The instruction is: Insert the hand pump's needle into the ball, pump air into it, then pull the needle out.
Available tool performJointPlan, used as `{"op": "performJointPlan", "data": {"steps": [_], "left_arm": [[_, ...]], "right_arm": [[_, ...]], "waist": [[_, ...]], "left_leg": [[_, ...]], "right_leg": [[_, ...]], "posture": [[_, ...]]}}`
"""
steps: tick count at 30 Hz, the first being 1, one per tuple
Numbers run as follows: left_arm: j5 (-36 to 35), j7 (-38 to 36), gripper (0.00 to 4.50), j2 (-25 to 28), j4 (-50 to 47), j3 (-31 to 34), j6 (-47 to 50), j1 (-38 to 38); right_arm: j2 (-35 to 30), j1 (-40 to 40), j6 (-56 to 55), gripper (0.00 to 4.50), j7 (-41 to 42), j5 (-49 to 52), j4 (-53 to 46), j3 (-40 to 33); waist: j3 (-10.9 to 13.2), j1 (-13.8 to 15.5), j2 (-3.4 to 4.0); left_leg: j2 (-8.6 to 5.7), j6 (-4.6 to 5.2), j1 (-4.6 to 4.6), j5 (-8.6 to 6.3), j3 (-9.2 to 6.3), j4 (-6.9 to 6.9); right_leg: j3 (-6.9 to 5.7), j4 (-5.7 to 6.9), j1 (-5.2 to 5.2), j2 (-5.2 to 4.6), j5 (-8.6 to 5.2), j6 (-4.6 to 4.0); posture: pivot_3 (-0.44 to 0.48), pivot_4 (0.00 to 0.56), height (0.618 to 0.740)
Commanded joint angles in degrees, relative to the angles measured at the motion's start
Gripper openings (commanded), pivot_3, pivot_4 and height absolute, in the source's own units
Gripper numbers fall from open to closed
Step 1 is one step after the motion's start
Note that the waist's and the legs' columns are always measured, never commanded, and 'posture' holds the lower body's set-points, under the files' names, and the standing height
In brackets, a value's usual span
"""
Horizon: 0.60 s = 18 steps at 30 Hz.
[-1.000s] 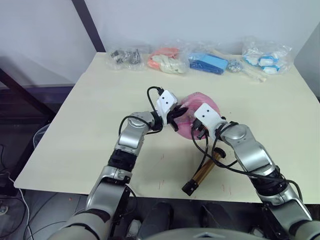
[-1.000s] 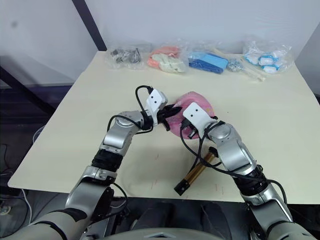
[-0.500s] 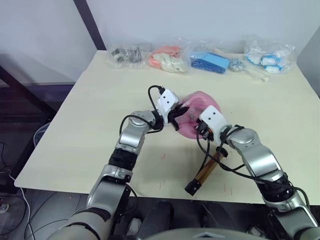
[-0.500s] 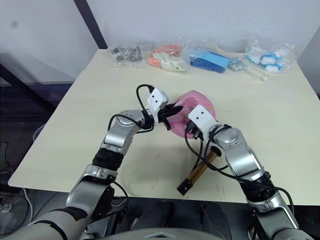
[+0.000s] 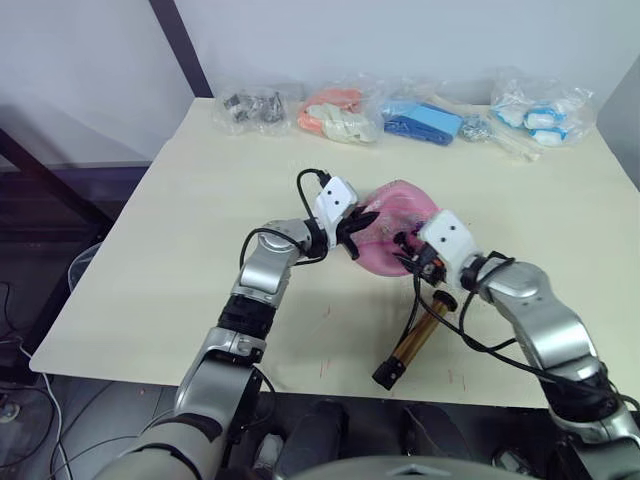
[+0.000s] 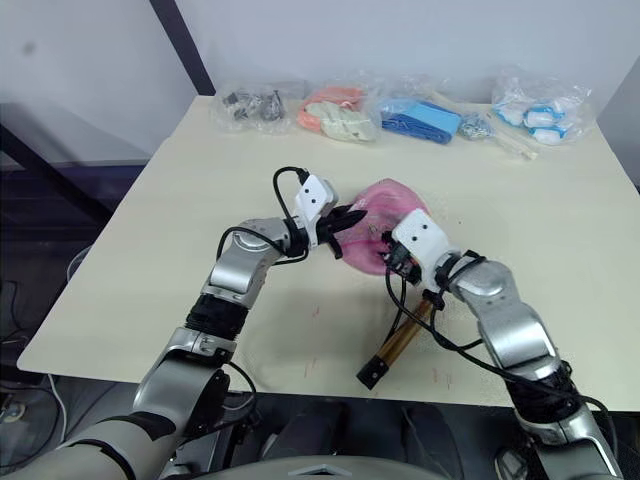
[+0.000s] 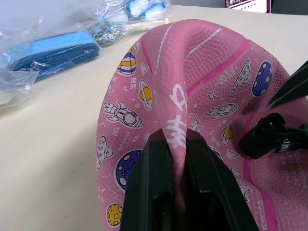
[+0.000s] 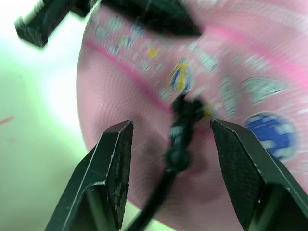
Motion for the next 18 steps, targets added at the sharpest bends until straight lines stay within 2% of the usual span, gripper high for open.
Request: {"op": "performJointPlan", "data": {"steps": [1, 9, 13, 18], "left_arm": [[2.53, 0.27, 0.0, 0.31, 6.12, -2.78, 2.11, 2.62], [3.19, -1.35, 0.0, 1.17, 6.59, -3.7, -0.44, 1.06], [3.24, -2.02, 0.0, 1.29, 7.25, -3.95, -1.08, 0.08], [2.97, -2.84, 0.0, 1.78, 7.82, -4.04, -1.5, -1.18]], "right_arm": [[0.78, 3.16, -5.33, 2.67, 1.06, 5.66, -5.26, -6.81], [-1.28, 16.62, -10.73, 2.67, 8.49, 21.05, -8.12, -22.92], [-4.78, 23.48, -13.11, 4.48, 15.53, 28.69, -7.09, -30.75], [-8.18, 31.27, -19.45, 4.48, 22.38, 32.71, -4.37, -39.6]], "waist": [[0.02, 0.08, -0.01], [0.14, 0.28, -0.01], [0.2, 0.36, 0.04], [0.33, 0.44, -0.07]], "left_leg": [[0.0, 0.0, -0.01, 0.0, -0.01, 0.01], [-0.01, 0.01, -0.1, 0.0, -0.06, 0.21], [0.0, 0.03, -0.1, 0.0, -0.04, 0.26], [0.0, 0.08, -0.12, -0.03, 0.02, 0.37]], "right_leg": [[-0.01, 0.0, 0.0, 0.0, 0.0, 0.0], [-0.07, 0.01, 0.04, 0.01, 0.01, -0.01], [-0.08, 0.04, 0.09, 0.02, 0.01, -0.01], [-0.06, 0.07, 0.12, 0.02, 0.01, 0.01]], "posture": [[0.0, 0.15, 0.74], [0.0, 0.15, 0.74], [0.0, 0.15, 0.74], [0.0, 0.15, 0.74]]}}
